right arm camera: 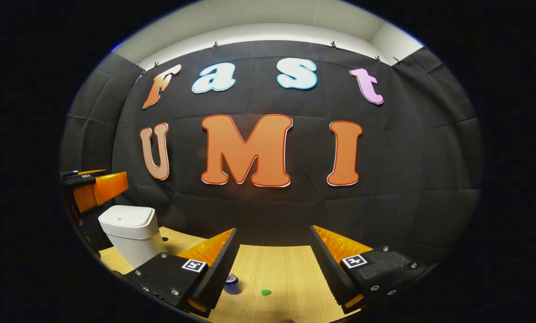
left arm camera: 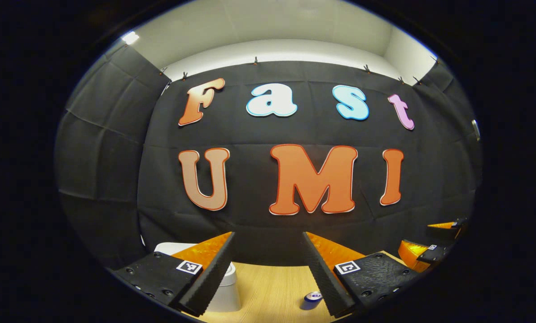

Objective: Press the lid of the desktop garbage bin to open it, pick up the crumpled paper on the desktop and throw it into the bin, then pick up the pop can on the desktop and drop it into the bin, and finally close the garbage bin lid.

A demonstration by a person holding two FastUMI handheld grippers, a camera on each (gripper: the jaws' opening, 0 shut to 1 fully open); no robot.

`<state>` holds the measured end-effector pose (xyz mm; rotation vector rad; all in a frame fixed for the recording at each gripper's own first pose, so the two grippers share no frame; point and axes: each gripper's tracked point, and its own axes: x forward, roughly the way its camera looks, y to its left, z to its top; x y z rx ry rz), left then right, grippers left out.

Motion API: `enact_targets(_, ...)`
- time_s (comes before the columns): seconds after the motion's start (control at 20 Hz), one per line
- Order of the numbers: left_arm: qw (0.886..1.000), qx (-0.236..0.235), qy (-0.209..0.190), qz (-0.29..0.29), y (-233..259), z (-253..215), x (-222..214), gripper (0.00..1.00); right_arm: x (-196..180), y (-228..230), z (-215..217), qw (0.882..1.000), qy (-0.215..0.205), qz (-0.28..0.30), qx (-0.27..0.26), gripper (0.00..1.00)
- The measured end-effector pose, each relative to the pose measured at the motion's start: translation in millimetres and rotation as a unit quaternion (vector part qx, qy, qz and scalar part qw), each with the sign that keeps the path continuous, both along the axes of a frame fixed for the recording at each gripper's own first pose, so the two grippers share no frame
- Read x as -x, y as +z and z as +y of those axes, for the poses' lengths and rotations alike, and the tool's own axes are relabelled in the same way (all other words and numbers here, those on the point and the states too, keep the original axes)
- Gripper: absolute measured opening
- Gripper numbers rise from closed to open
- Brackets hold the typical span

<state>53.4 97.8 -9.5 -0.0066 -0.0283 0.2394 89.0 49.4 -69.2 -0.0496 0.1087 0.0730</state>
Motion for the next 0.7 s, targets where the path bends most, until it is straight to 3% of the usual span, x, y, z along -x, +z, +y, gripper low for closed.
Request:
enact_targets(0.35,0.999,-0.015,0.031,0.006,29.4,65.4,-13.2,0.80,-1.6,-5.1,12.9,1.000,0.011,0.006,0.005,0.94)
enact_targets(0.65,0.996,0.011,0.078,0.047,16.8,136.8,-22.8,0.34,-3.6,-7.4,16.7,1.000,0.013,0.006,0.007,0.93)
enact_targets(0.7,0.995,0.016,0.077,0.058,12.9,146.2,-26.4,0.19,-3.2,-8.5,16.5,1.000,0.013,0.007,0.007,0.93)
